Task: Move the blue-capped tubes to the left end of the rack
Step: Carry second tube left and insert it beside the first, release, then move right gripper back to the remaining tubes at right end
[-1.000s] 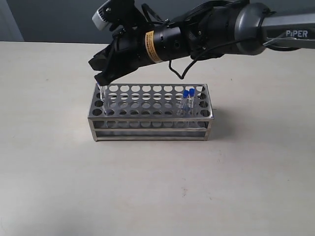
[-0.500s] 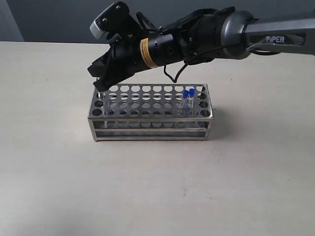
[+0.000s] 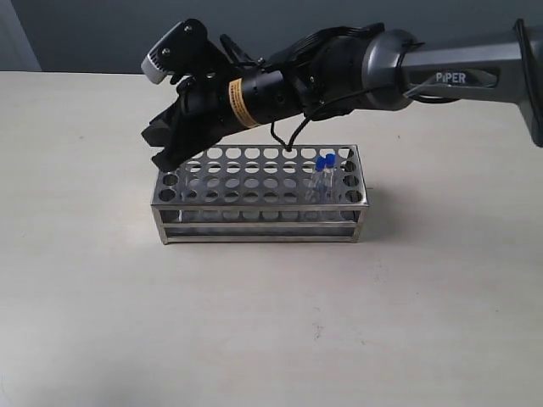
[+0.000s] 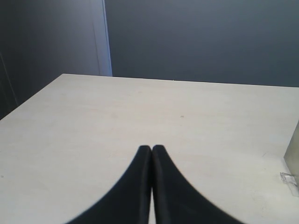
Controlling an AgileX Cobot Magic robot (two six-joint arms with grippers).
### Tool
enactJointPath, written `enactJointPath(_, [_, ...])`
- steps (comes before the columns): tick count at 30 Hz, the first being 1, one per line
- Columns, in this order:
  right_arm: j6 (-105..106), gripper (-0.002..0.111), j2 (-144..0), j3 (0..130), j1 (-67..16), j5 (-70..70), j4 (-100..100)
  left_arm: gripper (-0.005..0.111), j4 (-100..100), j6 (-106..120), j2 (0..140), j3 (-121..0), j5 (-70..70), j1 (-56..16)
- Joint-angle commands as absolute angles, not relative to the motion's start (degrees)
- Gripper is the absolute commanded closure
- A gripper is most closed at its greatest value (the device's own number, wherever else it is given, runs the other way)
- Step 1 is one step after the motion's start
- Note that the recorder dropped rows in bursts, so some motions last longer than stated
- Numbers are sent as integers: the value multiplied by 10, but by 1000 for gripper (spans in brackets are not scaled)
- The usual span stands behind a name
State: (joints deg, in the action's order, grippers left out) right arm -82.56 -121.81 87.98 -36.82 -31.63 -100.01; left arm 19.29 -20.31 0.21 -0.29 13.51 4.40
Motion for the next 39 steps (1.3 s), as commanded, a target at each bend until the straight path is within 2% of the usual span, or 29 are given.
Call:
enactJointPath(1, [-832,65,-1219,884,-372,-330,-999,106,191,-205,0,-1,134,40])
enactJointPath(8, [-833,65,-1200,889,-366,-298,-999,106,191,-205,0,-1,134,40])
enactJointPath(13, [-833,65,-1142,878,-308,-334,-999,106,191,-203,0,-1,134,40])
enactJointPath(18, [-849,67,-1070,805,-215,-354,-999,106,191,-203,0,-1,134,40])
enactJointPath(23, [-850,68,-1003,669,-145,-364,-999,106,189,-204,0,-1,134,40])
enactJointPath(29, [-714,68,-965,556,-137,-347,-904,106,189,-204,0,-1,134,40])
enactJointPath(39, [-492,68,-966,454,-137,-368,-691,106,190,-204,0,-1,134,40])
